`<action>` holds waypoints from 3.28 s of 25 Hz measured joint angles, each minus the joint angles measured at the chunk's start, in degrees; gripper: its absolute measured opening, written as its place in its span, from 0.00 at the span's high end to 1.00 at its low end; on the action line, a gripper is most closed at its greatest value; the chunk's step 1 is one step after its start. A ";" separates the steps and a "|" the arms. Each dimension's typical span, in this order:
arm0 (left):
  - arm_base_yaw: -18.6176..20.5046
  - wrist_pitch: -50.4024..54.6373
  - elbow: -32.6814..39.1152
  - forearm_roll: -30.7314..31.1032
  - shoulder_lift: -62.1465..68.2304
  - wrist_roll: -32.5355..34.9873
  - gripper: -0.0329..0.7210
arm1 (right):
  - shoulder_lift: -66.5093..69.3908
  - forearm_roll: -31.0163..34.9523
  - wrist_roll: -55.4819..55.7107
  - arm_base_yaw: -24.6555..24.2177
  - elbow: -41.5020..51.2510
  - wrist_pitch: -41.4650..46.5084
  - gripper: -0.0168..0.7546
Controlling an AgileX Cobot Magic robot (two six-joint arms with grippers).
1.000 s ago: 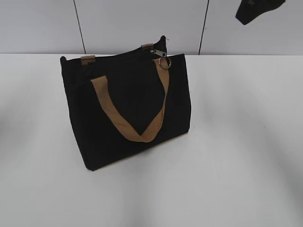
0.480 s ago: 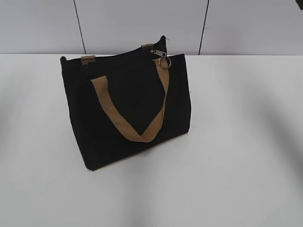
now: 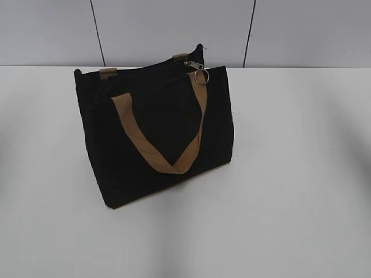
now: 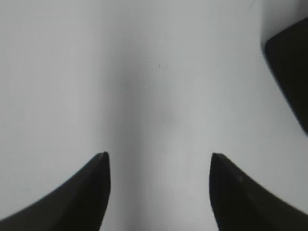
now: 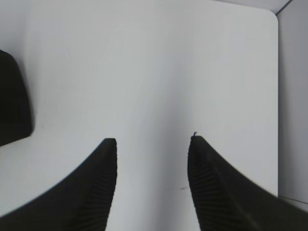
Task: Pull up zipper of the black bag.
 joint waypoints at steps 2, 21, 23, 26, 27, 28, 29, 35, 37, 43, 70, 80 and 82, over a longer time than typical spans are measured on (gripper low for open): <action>0.00 1.11 0.09 -0.87 -0.30 0.00 0.31 | -2.63 3.00 -1.11 -0.01 0.00 0.00 0.51; 0.00 -3.16 20.13 -3.38 -31.58 0.00 0.32 | -38.57 6.06 -1.94 -0.17 42.36 -4.62 0.51; 0.00 -3.86 21.80 -3.38 -34.78 0.00 0.32 | -41.32 6.02 -2.20 -0.22 47.52 -5.89 0.51; 0.00 -4.79 25.63 -3.38 -39.74 0.00 0.33 | -45.48 5.94 -2.28 -0.22 53.09 -6.89 0.51; 0.00 -4.92 27.18 -3.38 -41.61 0.00 0.33 | -47.05 5.94 -2.38 -0.22 54.74 -7.10 0.51; 0.00 -5.07 28.71 -3.38 -43.46 0.00 0.33 | -48.62 5.94 -2.44 -0.22 56.00 -7.09 0.51; 0.00 -5.21 29.88 -3.38 -45.01 0.00 0.33 | -50.18 5.94 -2.44 -0.22 57.37 -7.09 0.51; 0.00 -6.25 36.63 -3.45 -54.19 0.00 0.34 | -57.43 5.94 -2.55 -0.22 62.85 -7.15 0.51; 0.00 -6.32 37.94 -3.58 -56.94 0.00 0.34 | -59.66 5.92 -2.55 -0.22 64.85 -7.33 0.51; 0.00 -6.53 38.36 -3.79 -64.40 0.45 0.34 | -65.15 5.92 -2.55 -0.22 67.80 -6.98 0.51; -0.11 -6.53 38.36 -4.06 -75.38 0.68 0.34 | -83.31 5.22 -1.36 -0.22 67.94 -6.82 0.51; -1.02 -6.53 38.36 -4.18 -75.38 0.68 0.34 | -83.31 5.18 -1.20 3.26 67.94 -6.82 0.51; -1.02 -6.53 38.36 -4.22 -75.38 0.68 0.34 | -83.31 5.16 -1.06 3.31 67.94 -6.82 0.51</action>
